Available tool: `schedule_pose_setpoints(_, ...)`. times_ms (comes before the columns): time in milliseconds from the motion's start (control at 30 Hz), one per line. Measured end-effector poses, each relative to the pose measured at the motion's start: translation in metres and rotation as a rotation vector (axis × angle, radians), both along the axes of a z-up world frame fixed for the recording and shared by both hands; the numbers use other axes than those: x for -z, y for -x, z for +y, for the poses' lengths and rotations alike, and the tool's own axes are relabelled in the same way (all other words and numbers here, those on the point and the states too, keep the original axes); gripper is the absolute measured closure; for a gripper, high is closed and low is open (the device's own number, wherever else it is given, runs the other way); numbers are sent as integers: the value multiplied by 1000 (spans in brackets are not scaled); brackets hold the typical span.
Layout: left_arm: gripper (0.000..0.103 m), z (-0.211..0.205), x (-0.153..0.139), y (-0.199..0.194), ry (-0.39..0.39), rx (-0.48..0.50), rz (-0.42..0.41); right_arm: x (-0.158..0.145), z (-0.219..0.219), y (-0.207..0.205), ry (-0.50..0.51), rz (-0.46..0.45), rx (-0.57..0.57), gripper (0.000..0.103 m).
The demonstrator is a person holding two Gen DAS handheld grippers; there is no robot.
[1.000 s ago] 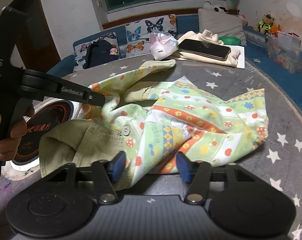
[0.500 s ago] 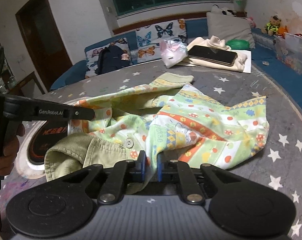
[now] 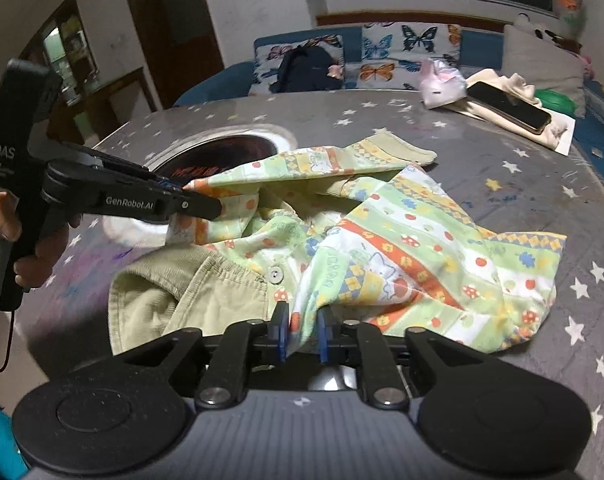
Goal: Fold clothes
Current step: 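Lift the garment with both grippers and shake it out in the air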
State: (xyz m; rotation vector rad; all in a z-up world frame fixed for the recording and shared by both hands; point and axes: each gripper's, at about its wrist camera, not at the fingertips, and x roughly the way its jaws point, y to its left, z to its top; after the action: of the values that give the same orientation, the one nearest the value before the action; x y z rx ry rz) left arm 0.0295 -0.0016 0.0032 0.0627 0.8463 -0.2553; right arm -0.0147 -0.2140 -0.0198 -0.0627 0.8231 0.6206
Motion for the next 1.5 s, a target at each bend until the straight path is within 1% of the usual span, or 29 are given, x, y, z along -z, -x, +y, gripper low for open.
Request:
schedule_pose_setpoints(100, 90, 3, 2, 7, -3, 2, 5, -5, 2, 6, 16, -10, -3, 82)
schedule_pose_setpoints(133, 88, 3, 2, 8, -6, 2, 2, -6, 2, 5, 19, -13, 5, 76)
schedule_pose_setpoints(167, 83, 2, 1, 8, -9, 1, -3, -7, 2, 5, 22, -16, 13, 70)
schedule_pose_setpoints(200, 79, 2, 0, 9, -13, 0, -8, -7, 2, 4, 24, -18, 22, 69)
schedule_pose_setpoints(233, 71, 2, -1, 9, -16, 0, -13, -7, 1, 2, 24, -15, 36, 67)
schedule_pose_setpoints(267, 58, 1, -2, 10, -20, -4, -19, -6, 1, -2, 23, -10, 53, 63)
schedule_pose_setpoints(367, 46, -1, -5, 8, -30, -15, -37, -2, 1, -7, 21, 2, 84, 59)
schedule_pose_setpoints(433, 45, -4, -4, 4, -33, -15, -38, 2, 5, -10, 26, 11, 93, 56)
schedule_pose_setpoints(533, 45, -10, -1, -6, -46, -9, -31, 9, 11, -15, 40, 23, 96, 56)
schedule_pose_setpoints(600, 47, -13, 2, -12, -51, -3, -29, 12, 16, -16, 73, 16, 90, 59)
schedule_pose_setpoints(633, 58, -14, 3, -15, -52, 0, -28, 13, 18, -17, 85, 11, 88, 65)
schedule_pose_setpoints(667, 74, -13, 3, -17, -51, 1, -31, 12, 18, -18, 94, 6, 88, 76)
schedule_pose_setpoints(700, 78, -11, 1, -19, -49, 2, -34, 12, 19, -19, 103, 1, 89, 80)
schedule_pose_setpoints(733, 80, -10, 0, -21, -47, 2, -38, 10, 19, -20, 107, -8, 89, 88)
schedule_pose_setpoints(767, 84, -9, -1, -23, -45, 3, -41, 6, 19, -20, 107, -23, 89, 91)
schedule_pose_setpoints(833, 88, -6, -4, -27, -40, 3, -48, -4, 19, -22, 104, -62, 91, 95)
schedule_pose_setpoints(900, 89, -2, -8, -31, -33, -3, -56, -16, 19, -27, 98, -103, 97, 96)
schedule_pose_setpoints(1067, 92, 14, -30, -44, -13, -50, -102, -50, 23, -43, 73, -194, 110, 97)
schedule_pose_setpoints(1167, 92, 29, -47, -51, 9, -85, -126, -69, 26, -53, 58, -244, 116, 98)
schedule_pose_setpoints(1267, 92, 44, -69, -56, 32, -121, -170, -90, 36, -64, 44, -309, 113, 98)
schedule_pose_setpoints(1367, 92, 60, -92, -56, 46, -160, -226, -107, 45, -73, 18, -361, 113, 98)
schedule_pose_setpoints(1433, 92, 70, -104, -52, 57, -176, -258, -117, 48, -75, -19, -390, 111, 98)
schedule_pose_setpoints(1500, 92, 79, -114, -42, 73, -176, -273, -123, 49, -74, -53, -402, 98, 98)
